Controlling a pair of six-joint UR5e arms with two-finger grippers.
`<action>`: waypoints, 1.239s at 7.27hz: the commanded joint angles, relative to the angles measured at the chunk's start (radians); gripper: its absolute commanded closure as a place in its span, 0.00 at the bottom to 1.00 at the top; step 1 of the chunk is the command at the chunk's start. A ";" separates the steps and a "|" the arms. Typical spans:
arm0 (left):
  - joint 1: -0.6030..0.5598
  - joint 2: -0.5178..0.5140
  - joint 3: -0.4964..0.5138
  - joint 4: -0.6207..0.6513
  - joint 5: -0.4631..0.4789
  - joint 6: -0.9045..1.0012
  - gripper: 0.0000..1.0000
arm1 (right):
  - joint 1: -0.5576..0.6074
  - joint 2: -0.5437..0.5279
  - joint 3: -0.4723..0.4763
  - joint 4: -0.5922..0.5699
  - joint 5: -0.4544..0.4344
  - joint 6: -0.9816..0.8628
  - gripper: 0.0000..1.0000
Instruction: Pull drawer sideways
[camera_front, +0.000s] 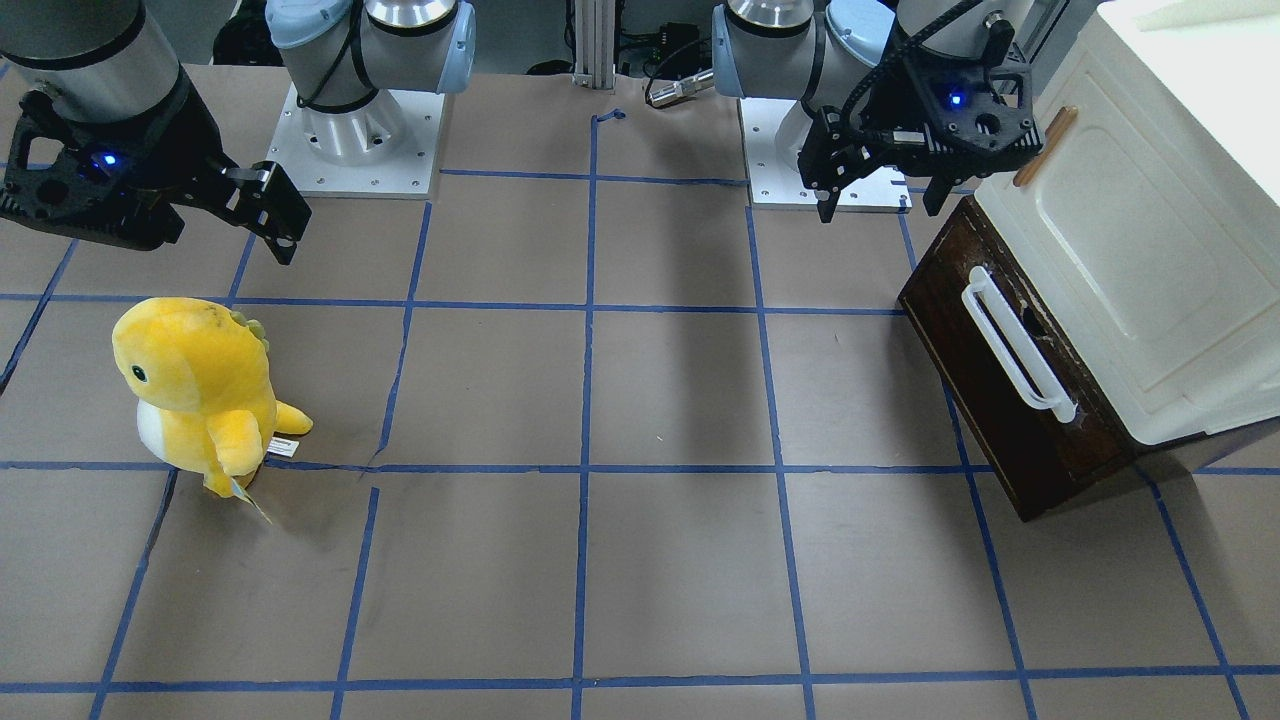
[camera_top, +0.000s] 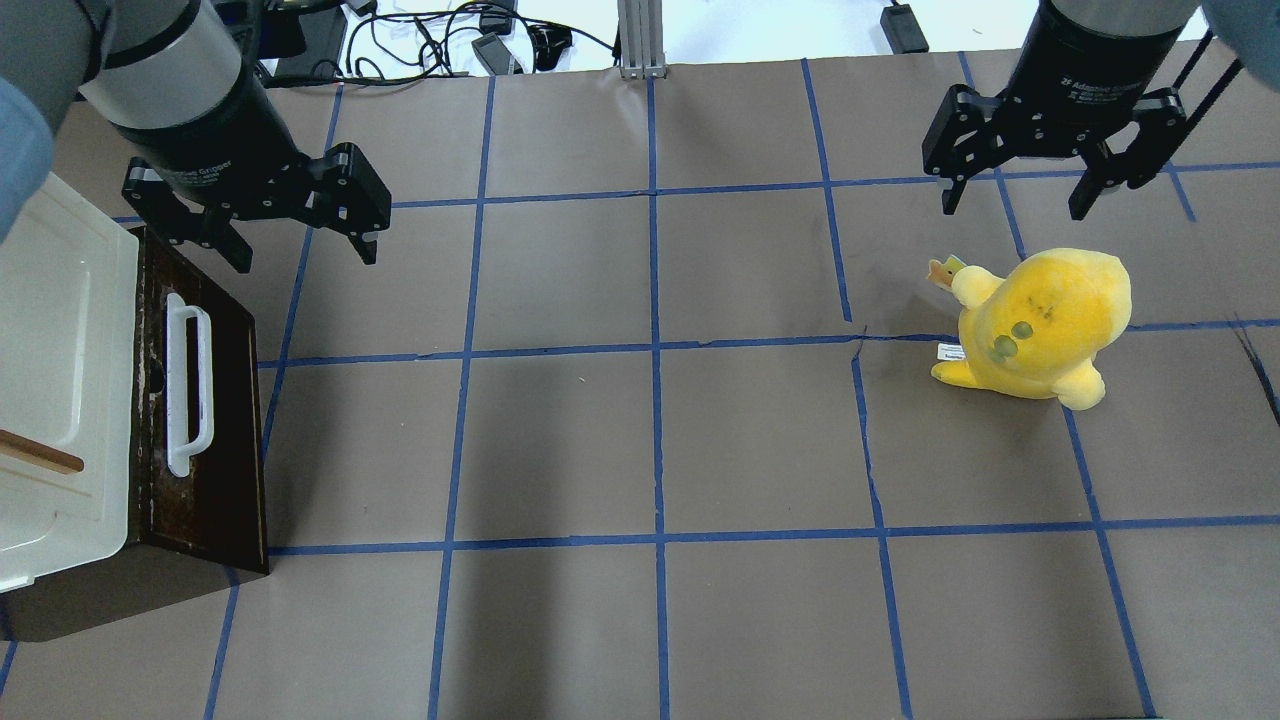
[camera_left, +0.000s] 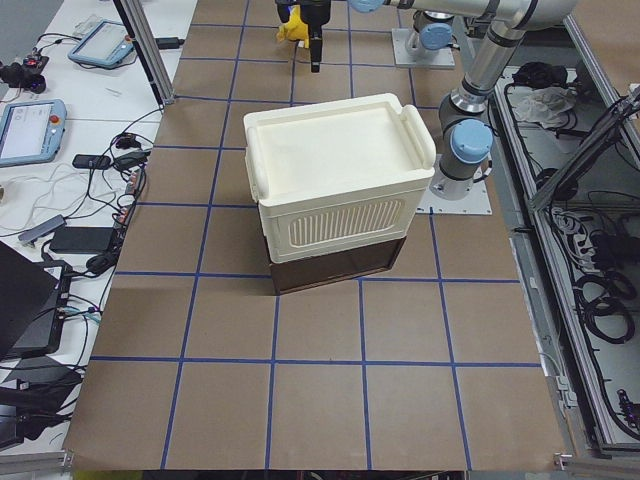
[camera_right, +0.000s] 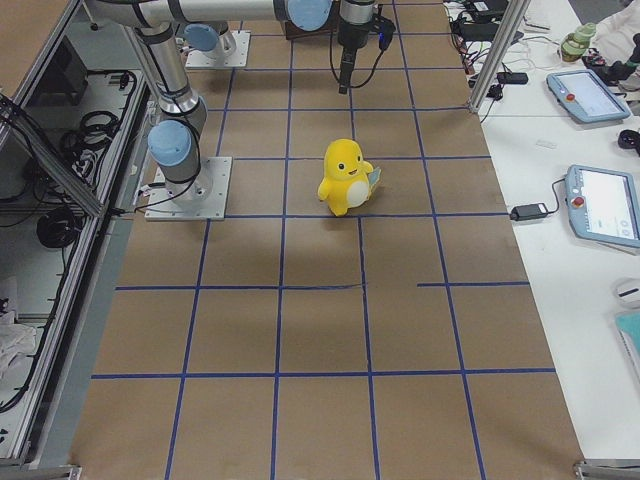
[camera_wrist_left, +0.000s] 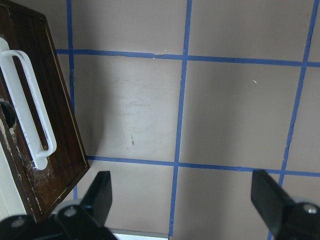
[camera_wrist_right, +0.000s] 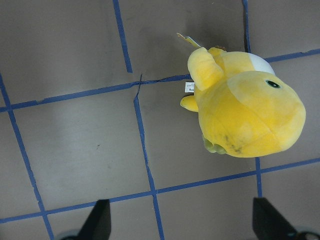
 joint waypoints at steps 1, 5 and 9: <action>0.000 -0.001 0.000 0.000 0.002 -0.001 0.00 | 0.000 0.000 0.000 0.000 0.000 0.000 0.00; 0.000 -0.004 -0.002 0.000 0.003 0.002 0.00 | 0.000 0.000 0.000 0.000 0.000 0.000 0.00; -0.005 -0.063 -0.086 0.003 0.012 -0.029 0.00 | 0.000 0.000 0.000 0.000 0.000 0.000 0.00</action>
